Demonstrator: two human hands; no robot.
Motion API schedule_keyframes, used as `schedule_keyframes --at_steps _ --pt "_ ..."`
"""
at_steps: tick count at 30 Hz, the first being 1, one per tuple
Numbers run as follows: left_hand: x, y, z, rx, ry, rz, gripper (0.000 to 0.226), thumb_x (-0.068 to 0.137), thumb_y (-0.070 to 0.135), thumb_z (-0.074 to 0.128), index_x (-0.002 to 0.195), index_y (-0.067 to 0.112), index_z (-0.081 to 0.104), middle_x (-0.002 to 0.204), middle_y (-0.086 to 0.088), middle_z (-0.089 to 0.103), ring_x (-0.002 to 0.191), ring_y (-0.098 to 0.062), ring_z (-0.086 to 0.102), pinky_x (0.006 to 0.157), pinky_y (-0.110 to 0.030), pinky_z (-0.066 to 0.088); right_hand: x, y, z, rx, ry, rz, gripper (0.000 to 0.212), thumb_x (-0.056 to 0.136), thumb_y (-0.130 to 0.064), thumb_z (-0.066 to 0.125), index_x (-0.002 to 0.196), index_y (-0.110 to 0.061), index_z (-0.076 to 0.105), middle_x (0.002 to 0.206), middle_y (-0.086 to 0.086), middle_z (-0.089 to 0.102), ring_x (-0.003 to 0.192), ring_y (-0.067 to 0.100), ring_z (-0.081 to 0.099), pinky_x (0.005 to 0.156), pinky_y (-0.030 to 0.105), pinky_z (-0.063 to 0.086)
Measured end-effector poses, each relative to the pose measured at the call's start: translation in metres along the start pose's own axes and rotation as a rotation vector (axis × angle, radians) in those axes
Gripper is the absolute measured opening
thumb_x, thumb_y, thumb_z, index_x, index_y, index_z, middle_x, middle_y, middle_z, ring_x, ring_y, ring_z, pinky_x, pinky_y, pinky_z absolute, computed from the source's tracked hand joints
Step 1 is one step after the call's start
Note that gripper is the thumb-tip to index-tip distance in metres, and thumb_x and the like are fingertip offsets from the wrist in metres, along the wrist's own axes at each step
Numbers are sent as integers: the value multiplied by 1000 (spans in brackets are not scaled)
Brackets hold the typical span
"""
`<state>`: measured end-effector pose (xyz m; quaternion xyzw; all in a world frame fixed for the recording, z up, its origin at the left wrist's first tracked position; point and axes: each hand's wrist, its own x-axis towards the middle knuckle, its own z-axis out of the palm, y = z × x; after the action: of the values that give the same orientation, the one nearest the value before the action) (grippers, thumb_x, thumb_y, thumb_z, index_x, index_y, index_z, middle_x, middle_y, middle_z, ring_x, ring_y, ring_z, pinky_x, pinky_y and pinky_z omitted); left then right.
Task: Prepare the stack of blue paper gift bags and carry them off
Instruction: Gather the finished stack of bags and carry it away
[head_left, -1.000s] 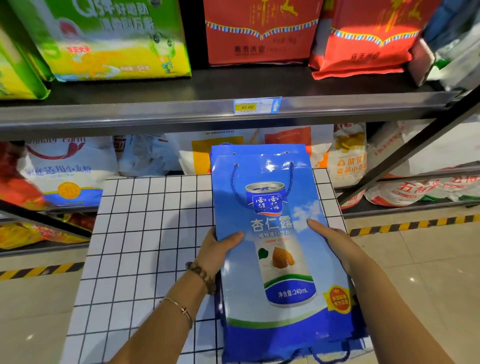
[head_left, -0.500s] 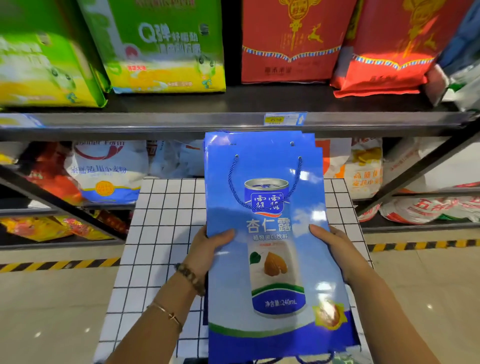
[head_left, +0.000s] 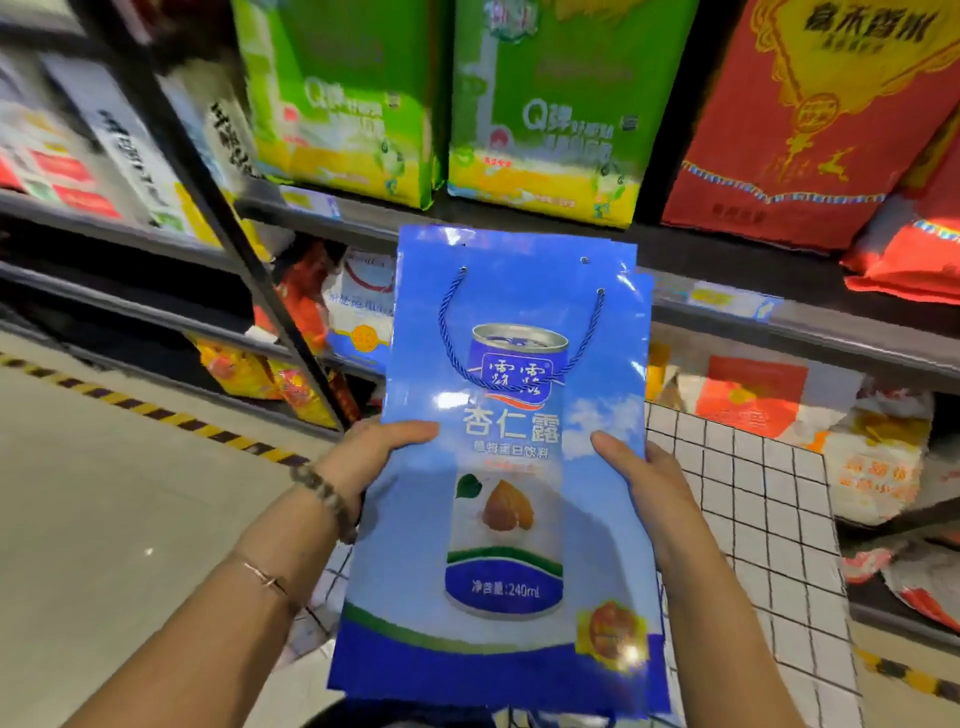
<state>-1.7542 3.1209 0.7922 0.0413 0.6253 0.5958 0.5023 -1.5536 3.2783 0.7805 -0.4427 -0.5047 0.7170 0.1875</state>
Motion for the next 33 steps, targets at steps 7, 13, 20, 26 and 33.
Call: schedule_keyframes --at_steps 7,13,20,26,33 --pt "-41 16 -92 -139 286 93 35 79 33 70 106 11 68 102 -11 72 93 -32 67 91 -47 50 14 -20 111 -145 -181 -5 17 79 -28 68 91 -16 67 80 3 75 73 24 71 68 33 56" --pt "-71 30 -200 -161 420 186 21 83 24 65 98 9 69 87 -8 74 70 -22 70 62 -30 55 20 -22 243 -243 -308 -63 8 82 -23 67 87 -18 68 74 -5 72 60 8 69 49 16 50" --pt "-93 61 -377 -221 562 257 13 83 15 65 93 8 69 87 -8 73 70 -21 69 62 -27 56 22 7 447 -279 -432 -94 18 85 -14 63 102 -9 66 80 -3 68 57 1 65 51 14 51" --pt "-119 74 -516 -305 717 273 16 82 14 67 96 6 70 87 -5 74 77 -22 68 75 -32 54 15 35 605 -347 -555 -120 16 86 -10 61 102 -11 63 84 -2 65 53 -6 62 46 8 45" --pt "-135 72 -634 -470 896 245 12 84 13 65 93 6 69 92 -11 72 75 -23 67 67 -29 54 24 61 762 -514 -727 -76 20 84 -19 65 103 -11 66 96 5 69 63 1 66 50 13 49"
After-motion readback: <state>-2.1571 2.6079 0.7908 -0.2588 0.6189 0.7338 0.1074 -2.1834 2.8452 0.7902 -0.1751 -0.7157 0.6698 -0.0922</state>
